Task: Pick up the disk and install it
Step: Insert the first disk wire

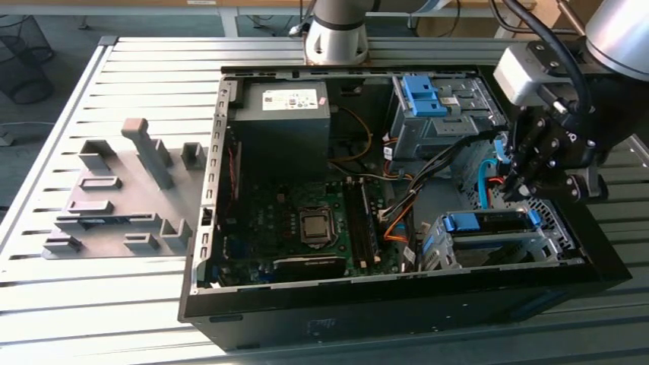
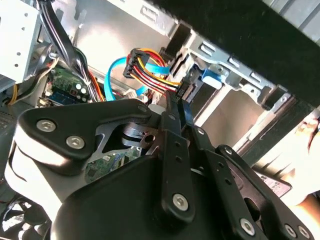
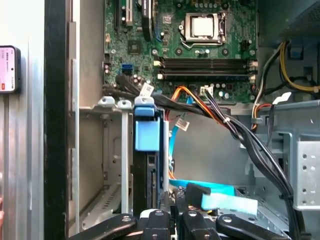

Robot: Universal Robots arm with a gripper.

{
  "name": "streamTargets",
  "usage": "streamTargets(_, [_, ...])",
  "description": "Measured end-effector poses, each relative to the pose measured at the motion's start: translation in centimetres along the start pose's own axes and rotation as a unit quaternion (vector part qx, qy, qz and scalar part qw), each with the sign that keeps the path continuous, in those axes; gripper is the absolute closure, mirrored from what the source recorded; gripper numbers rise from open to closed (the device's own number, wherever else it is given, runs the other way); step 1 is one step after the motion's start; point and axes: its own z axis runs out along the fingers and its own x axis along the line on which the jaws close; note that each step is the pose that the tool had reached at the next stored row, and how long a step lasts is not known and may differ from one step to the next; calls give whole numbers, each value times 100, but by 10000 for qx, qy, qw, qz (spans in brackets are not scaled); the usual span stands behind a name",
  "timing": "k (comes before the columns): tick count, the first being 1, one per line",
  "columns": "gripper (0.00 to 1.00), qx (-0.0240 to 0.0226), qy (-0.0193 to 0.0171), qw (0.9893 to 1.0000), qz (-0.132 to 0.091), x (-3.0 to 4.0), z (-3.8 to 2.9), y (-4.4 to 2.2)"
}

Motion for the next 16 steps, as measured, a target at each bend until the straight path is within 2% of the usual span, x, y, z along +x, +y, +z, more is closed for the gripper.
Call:
streamTargets(5, [84, 7, -1, 10000, 0, 70, 19, 35])
streamTargets(9, [84, 18, -18, 10000, -1, 74, 52, 38])
streamTargets(16, [84, 31, -19, 10000, 1, 87, 97, 47])
